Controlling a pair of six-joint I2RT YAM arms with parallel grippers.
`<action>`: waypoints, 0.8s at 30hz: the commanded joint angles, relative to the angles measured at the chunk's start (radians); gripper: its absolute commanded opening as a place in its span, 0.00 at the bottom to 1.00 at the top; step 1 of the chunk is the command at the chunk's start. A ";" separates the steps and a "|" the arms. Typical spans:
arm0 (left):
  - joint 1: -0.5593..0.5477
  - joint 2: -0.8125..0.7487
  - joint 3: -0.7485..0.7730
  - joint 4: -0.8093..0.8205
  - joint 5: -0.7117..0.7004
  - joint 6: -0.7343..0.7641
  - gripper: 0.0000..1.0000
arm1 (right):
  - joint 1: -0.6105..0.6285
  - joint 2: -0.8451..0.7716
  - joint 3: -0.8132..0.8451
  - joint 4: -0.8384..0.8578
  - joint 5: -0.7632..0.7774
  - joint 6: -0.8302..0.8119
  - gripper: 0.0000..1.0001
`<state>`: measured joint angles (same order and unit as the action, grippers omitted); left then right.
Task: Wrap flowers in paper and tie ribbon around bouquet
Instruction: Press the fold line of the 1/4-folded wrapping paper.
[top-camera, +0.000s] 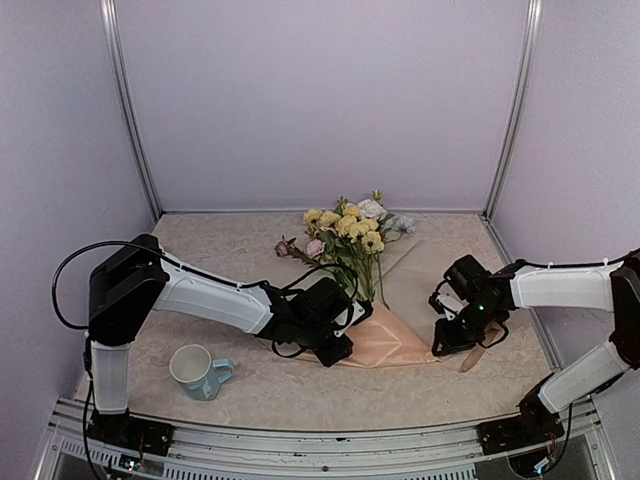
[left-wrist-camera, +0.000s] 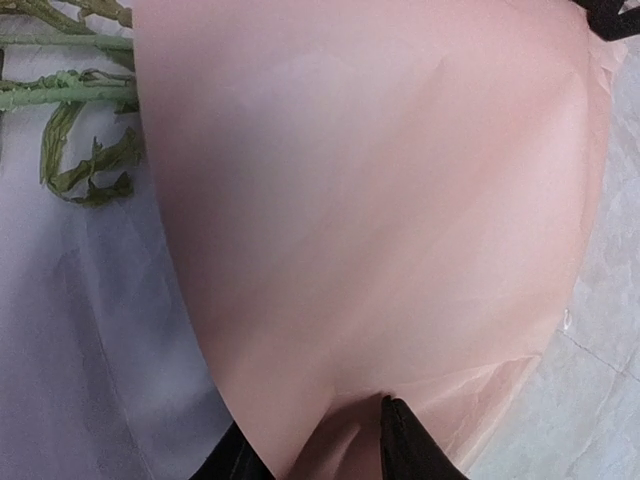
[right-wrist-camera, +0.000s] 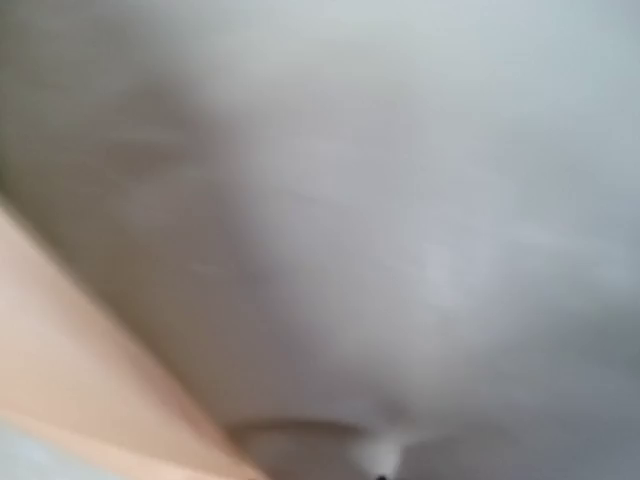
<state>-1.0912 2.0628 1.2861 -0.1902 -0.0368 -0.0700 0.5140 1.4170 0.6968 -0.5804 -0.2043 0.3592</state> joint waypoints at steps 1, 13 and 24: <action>0.000 0.004 -0.068 -0.123 0.039 -0.029 0.37 | -0.042 -0.047 0.061 -0.162 0.193 0.012 0.31; 0.001 -0.005 -0.087 -0.087 0.057 -0.035 0.37 | 0.152 -0.120 0.122 0.246 -0.372 0.104 0.16; 0.002 -0.028 -0.102 -0.119 0.068 -0.040 0.38 | 0.059 0.050 -0.106 0.348 -0.329 0.178 0.06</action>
<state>-1.0889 2.0247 1.2308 -0.1654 -0.0113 -0.0940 0.6476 1.4506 0.6281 -0.2493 -0.5499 0.5144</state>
